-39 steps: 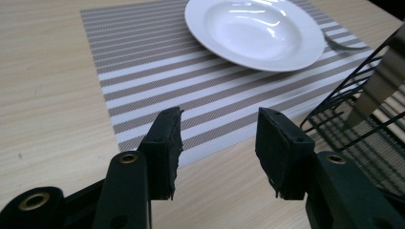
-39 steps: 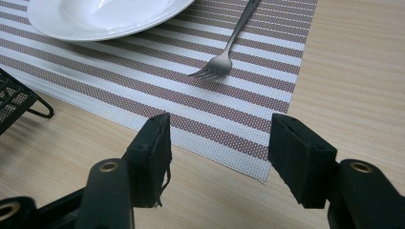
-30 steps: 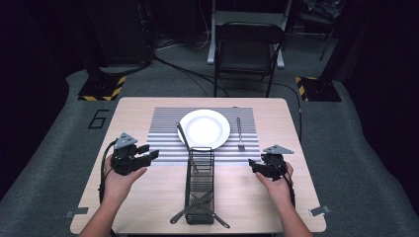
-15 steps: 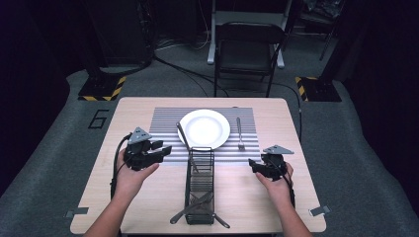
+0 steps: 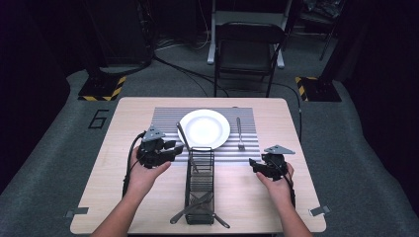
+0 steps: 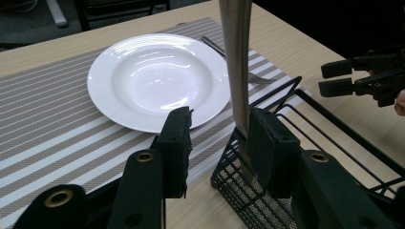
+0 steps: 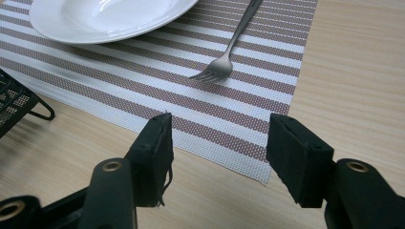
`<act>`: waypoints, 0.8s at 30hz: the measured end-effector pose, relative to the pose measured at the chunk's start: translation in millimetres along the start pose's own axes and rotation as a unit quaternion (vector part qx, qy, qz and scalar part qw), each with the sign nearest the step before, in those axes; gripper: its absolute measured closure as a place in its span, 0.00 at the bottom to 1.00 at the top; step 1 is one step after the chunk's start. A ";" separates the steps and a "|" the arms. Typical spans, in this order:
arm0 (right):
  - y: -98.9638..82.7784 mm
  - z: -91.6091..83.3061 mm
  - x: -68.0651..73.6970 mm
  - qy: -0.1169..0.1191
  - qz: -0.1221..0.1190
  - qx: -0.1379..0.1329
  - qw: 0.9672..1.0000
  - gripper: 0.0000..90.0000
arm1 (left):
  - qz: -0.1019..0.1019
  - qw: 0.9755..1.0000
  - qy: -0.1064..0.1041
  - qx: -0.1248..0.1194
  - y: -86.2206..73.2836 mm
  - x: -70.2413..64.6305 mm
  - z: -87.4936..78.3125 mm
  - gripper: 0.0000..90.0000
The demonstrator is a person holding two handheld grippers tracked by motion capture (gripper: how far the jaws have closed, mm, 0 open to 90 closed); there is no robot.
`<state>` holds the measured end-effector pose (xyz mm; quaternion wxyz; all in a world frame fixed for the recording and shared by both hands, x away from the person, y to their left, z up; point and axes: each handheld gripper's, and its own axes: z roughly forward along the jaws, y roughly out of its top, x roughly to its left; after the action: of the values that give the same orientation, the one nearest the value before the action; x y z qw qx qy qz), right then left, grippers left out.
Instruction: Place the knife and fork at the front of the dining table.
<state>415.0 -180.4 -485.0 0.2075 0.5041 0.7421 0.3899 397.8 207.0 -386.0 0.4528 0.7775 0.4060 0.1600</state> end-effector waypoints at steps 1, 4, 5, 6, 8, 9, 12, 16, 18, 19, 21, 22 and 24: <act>0.0 0.1 0.0 0.000 0.000 0.000 1.000 0.46 | 0.001 1.000 -0.001 0.001 0.3 -0.7 1.5 0.67; -0.1 0.0 -0.1 0.000 0.000 0.000 1.000 0.46 | -0.001 1.000 -0.008 0.001 0.9 -3.2 6.6 0.68; -0.1 -0.1 -0.2 0.000 0.001 0.000 1.000 0.46 | 0.000 1.000 -0.012 0.002 1.1 -3.9 8.4 0.68; -0.1 -0.1 -0.3 0.000 0.001 0.000 1.000 0.46 | 0.000 1.000 -0.013 0.003 1.3 -4.9 10.1 0.69; -0.4 0.1 -0.7 -0.001 0.001 0.001 1.000 0.46 | 0.001 1.000 -0.017 0.005 1.5 -7.0 13.8 0.69; -0.4 0.4 -1.0 0.000 0.000 0.001 1.000 0.46 | 0.002 1.000 -0.017 0.005 1.6 -7.7 14.9 0.70; -0.7 0.6 -1.2 0.000 0.002 0.002 1.000 0.46 | 0.004 1.000 -0.021 0.006 1.9 -9.5 18.6 0.71; -0.7 0.7 -1.6 0.001 0.003 0.001 1.000 0.46 | 0.002 1.000 -0.024 0.010 2.3 -11.1 23.6 0.73; -0.8 0.9 -1.6 0.003 0.003 0.002 1.000 0.46 | 0.003 1.000 -0.025 0.011 2.3 -11.8 26.0 0.74; -0.8 0.9 -1.5 0.003 0.003 0.002 1.000 0.46 | 0.003 1.000 -0.024 0.011 2.2 -12.2 26.7 0.74; -0.9 1.0 -1.3 0.003 0.003 0.002 1.000 0.46 | 0.003 1.000 -0.024 0.009 1.8 -11.7 28.2 0.75; -0.9 1.0 -1.4 0.003 0.003 0.002 1.000 0.46 | 0.001 1.000 -0.023 0.009 1.5 -11.7 28.6 0.75; -1.0 1.1 -1.4 0.003 0.006 0.003 1.000 0.46 | -0.001 1.000 -0.024 0.009 0.7 -11.4 29.2 0.77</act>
<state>415.7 -181.4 -486.6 0.2013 0.5082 0.7409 0.3902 409.1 181.2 -399.8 0.4554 0.7847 0.3976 0.1370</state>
